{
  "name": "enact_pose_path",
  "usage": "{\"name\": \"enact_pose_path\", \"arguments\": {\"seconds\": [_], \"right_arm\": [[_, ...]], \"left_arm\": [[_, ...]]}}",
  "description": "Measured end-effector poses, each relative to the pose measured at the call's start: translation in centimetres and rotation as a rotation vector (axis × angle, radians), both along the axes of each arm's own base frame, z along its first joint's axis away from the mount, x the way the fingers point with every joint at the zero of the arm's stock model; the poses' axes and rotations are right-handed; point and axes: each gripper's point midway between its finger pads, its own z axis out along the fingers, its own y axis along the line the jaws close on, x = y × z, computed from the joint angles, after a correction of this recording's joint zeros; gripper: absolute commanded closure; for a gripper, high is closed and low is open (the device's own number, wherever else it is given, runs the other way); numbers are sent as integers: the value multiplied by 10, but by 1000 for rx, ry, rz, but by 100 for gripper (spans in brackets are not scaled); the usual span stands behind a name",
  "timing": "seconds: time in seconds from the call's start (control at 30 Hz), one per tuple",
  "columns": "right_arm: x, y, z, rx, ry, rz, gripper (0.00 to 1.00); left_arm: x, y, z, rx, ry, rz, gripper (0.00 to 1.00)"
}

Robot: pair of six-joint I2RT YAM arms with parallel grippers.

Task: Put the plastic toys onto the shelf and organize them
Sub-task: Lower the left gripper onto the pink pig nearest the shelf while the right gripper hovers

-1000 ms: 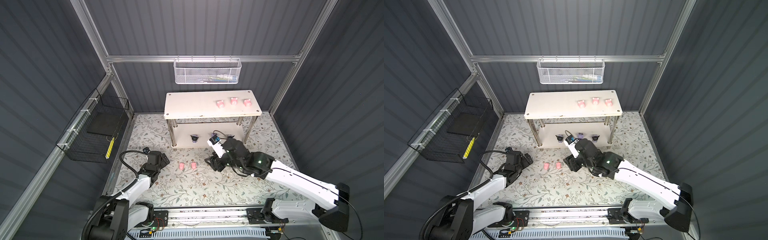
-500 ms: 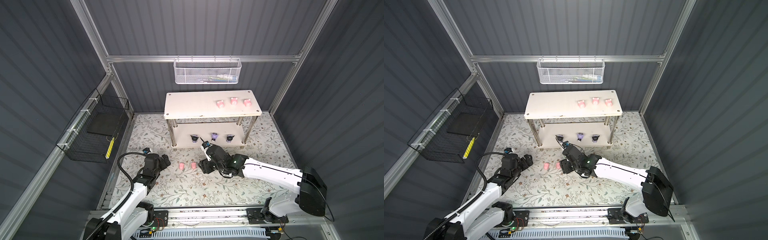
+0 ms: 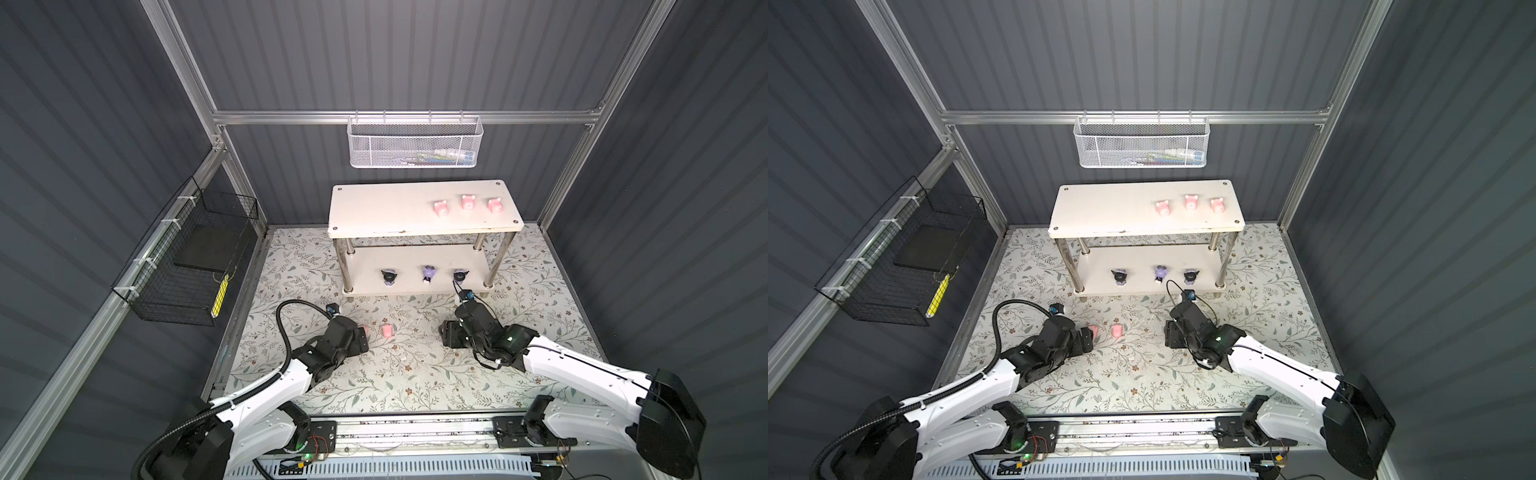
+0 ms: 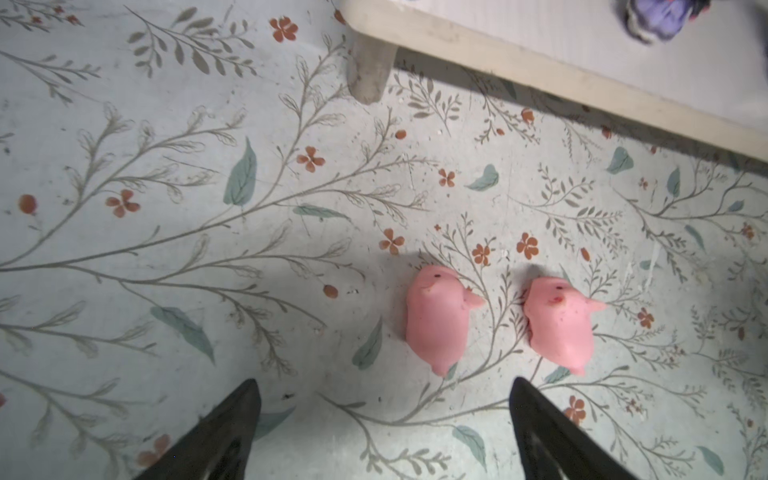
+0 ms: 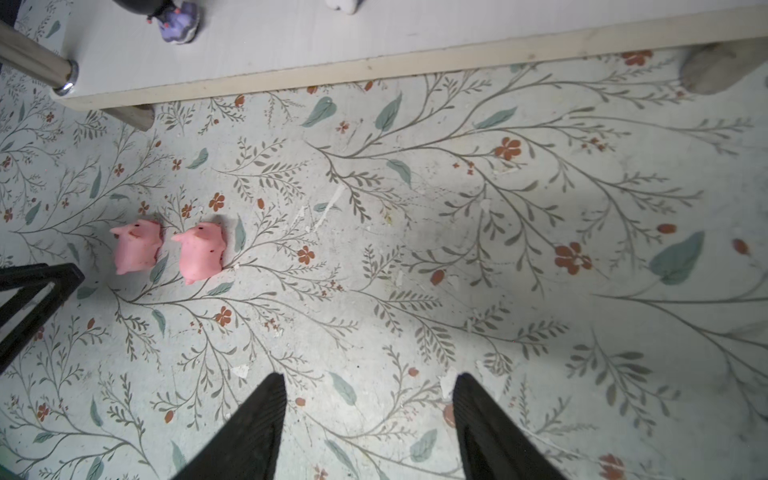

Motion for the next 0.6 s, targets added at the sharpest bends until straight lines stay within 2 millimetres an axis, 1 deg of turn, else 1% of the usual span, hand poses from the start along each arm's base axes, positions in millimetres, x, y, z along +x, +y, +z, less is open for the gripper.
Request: {"name": "enact_pose_path", "arguments": {"seconds": [0.13, 0.2, 0.3, 0.5, 0.6], "right_arm": [[0, -13, 0, 13, -10, -36, 34], [1, -17, 2, 20, -18, -48, 34], [1, -21, 1, 27, -25, -59, 34], [0, -31, -9, 23, -12, -81, 34], [0, -32, -12, 29, -8, -84, 34]], "left_arm": [[2, -9, -5, 51, 10, -20, 8], [5, -10, -6, 66, 9, -14, 12], [8, -10, -8, 84, 12, -7, 15], [12, -12, -17, 113, 33, -6, 20], [14, -13, -20, 121, 38, -9, 21]]}}
